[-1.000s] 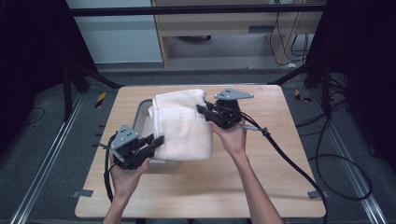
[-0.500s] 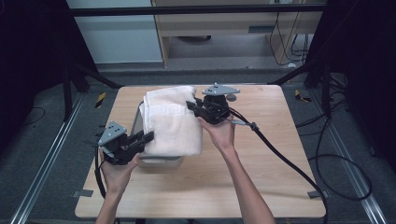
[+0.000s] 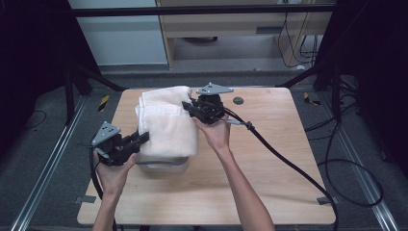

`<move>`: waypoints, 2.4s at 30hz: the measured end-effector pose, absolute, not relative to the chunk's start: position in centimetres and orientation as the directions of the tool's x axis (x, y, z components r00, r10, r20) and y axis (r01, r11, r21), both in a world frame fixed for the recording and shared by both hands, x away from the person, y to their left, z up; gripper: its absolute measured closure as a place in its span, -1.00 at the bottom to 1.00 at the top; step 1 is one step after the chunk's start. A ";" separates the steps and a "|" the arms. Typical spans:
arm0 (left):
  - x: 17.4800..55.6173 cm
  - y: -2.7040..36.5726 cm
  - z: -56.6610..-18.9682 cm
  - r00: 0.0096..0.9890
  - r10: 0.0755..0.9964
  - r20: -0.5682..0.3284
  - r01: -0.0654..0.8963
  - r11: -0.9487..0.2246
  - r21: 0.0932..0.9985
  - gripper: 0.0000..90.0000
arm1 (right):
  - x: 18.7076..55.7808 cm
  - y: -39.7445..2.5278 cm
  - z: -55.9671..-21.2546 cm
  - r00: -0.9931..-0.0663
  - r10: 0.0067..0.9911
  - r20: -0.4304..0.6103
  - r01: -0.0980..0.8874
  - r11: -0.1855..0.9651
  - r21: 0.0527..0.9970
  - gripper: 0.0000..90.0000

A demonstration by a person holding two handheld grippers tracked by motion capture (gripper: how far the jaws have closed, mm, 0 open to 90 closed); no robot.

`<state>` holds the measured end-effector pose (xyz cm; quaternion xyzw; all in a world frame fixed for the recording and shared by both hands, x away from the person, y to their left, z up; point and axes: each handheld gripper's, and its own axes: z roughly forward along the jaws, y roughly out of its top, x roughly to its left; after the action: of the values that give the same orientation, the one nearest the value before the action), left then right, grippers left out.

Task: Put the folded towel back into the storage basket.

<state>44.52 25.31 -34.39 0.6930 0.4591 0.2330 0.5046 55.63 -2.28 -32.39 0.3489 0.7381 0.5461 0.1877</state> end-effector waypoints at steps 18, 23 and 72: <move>46.0 27.4 -35.5 0.408 0.901 -0.145 0.424 -0.047 0.905 0.65 | 57.4 0.7 -33.8 -0.686 0.719 0.114 0.325 0.162 0.932 0.62; 46.4 27.6 -35.8 0.399 0.906 -0.140 0.432 -0.052 0.900 0.65 | 57.9 1.1 -34.4 -0.683 0.721 0.114 0.331 0.167 0.929 0.62; 49.1 26.9 -41.0 0.368 0.924 -0.104 0.564 -0.133 0.815 0.65 | 60.1 2.7 -40.8 -0.638 0.764 0.096 0.452 0.271 0.850 0.59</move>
<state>49.06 26.91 -40.96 0.7194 0.5169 0.2208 0.4081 60.08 2.65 -40.81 0.3903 0.7788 0.4609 0.1695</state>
